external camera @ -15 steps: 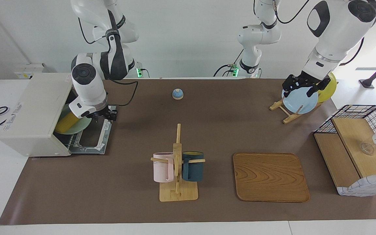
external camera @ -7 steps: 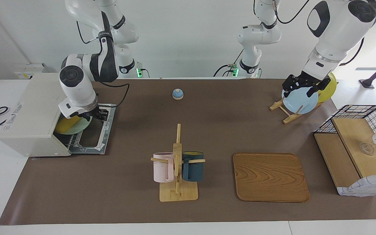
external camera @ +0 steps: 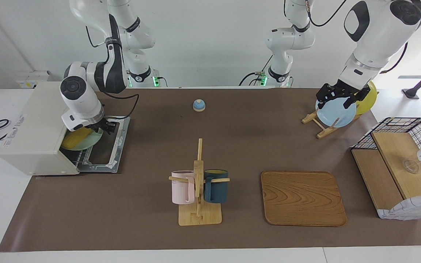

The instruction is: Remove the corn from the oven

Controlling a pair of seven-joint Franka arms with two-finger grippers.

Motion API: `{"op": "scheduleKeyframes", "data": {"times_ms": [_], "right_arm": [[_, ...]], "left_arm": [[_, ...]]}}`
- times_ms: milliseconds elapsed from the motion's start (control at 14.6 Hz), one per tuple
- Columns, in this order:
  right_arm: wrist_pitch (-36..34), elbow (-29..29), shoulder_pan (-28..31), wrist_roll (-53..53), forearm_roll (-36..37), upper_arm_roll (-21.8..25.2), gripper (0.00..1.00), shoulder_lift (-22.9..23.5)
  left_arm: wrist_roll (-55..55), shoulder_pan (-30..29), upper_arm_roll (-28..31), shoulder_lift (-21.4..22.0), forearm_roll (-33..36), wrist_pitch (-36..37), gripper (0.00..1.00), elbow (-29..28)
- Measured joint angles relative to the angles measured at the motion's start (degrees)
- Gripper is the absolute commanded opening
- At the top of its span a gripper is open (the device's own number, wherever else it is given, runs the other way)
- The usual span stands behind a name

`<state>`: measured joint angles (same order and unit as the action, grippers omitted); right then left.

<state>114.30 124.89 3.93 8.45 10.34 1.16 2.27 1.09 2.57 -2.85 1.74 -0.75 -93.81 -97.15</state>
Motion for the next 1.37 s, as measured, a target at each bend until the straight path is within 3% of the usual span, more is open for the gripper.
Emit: {"op": "scheduleKeyframes", "data": {"times_ms": [342,548,1027,1370], "right_arm": [[-0.80,0.12,-1.16,-1.55,0.94,-0.66,0.00,-1.17],[-5.32,-2.26,-7.46,0.31,1.04,-0.82,0.00,-1.24],[-12.12,-10.02,-24.59,21.22,-1.43,-2.89,0.00,-0.79],[-12.89,-19.93,-31.78,29.76,-6.43,-2.92,0.00,5.13]], "left_arm": [[0.00,0.00,0.00,0.00,0.00,0.00,1.00,0.00],[0.00,0.00,0.00,0.00,0.00,-0.02,1.00,0.00],[0.00,0.00,0.00,0.00,0.00,-0.03,1.00,0.02],[0.00,0.00,0.00,0.00,0.00,-0.05,1.00,0.04]]}}
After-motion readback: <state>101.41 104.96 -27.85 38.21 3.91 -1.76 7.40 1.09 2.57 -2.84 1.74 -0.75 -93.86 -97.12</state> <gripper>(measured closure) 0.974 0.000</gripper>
